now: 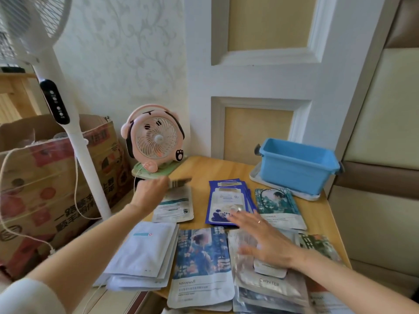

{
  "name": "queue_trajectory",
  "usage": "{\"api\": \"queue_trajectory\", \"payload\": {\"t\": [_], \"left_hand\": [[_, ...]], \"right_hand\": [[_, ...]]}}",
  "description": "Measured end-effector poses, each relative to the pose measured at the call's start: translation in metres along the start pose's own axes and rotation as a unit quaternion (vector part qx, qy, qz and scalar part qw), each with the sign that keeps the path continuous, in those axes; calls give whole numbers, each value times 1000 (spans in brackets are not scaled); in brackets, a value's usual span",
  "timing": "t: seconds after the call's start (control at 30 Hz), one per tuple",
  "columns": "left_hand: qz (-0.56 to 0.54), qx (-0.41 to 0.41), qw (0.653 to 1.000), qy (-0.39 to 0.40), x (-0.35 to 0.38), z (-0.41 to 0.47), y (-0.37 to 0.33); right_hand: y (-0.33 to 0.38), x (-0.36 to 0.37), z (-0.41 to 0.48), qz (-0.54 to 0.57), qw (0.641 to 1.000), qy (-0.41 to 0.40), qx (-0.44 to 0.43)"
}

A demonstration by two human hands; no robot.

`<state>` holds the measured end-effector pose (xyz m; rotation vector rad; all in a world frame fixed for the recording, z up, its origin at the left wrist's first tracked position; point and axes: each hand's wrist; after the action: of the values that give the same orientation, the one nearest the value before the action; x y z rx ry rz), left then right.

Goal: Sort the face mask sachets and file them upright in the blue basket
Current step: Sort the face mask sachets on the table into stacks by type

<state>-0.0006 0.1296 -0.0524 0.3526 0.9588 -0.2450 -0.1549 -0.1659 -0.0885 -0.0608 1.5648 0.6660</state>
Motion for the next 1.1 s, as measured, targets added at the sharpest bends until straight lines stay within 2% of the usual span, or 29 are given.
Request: {"api": "queue_trajectory", "payload": {"t": [0.07, 0.13, 0.17, 0.23, 0.37, 0.43, 0.5, 0.53, 0.6, 0.63, 0.7, 0.8, 0.93, 1.0, 1.1], "left_hand": [[-185, -62, 975, -107, -34, 11, -1], [-377, -86, 915, -117, -63, 18, -10], [-426, -84, 895, -107, -74, 20, -17], [-450, -66, 886, -92, -89, 17, -35], [-470, -45, 877, -93, -99, 10, -66], [-532, -64, 844, -29, -86, 10, -69], [-585, -115, 798, 94, -59, 12, -66], [-550, -142, 809, 153, -40, 11, -62], [-373, -182, 870, 267, 2, 2, -52], [-277, -186, 890, 311, 22, -6, -48], [-170, -172, 899, 365, 52, -18, -43], [-161, -162, 916, 331, 65, -22, -38], [-21, -43, 962, 269, 59, -19, -29], [3, -32, 968, 248, 47, -18, -30], [-32, -101, 981, 163, 18, -14, -36]], "right_hand": [[7, -17, 5, 143, 984, -94, 37], [18, -39, 16, 273, 947, -161, 54], [25, -50, 22, 325, 929, -172, 47], [35, -70, 32, 414, 894, -169, 27], [50, -87, 33, 484, 865, -124, 41], [46, -84, 27, 477, 866, -126, 80], [32, -81, 17, 462, 864, -150, 131], [22, -81, 9, 462, 855, -172, 158], [-1, -82, -14, 477, 819, -222, 227], [-13, -83, -30, 484, 800, -240, 261], [-36, -82, -66, 486, 773, -254, 320], [-63, -77, -118, 454, 760, -240, 398], [-73, -65, -151, 436, 761, -199, 438], [-74, -57, -149, 420, 784, -149, 431], [-64, -46, -132, 343, 823, -78, 446]]}}
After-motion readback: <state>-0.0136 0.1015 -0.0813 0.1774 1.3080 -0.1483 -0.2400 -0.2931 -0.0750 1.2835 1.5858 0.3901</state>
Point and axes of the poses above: each hand's wrist, its own z-axis towards the middle knuckle, its own x-axis out of the palm, y = z × x, and after that the axes turned 2 degrees about y, right-handed
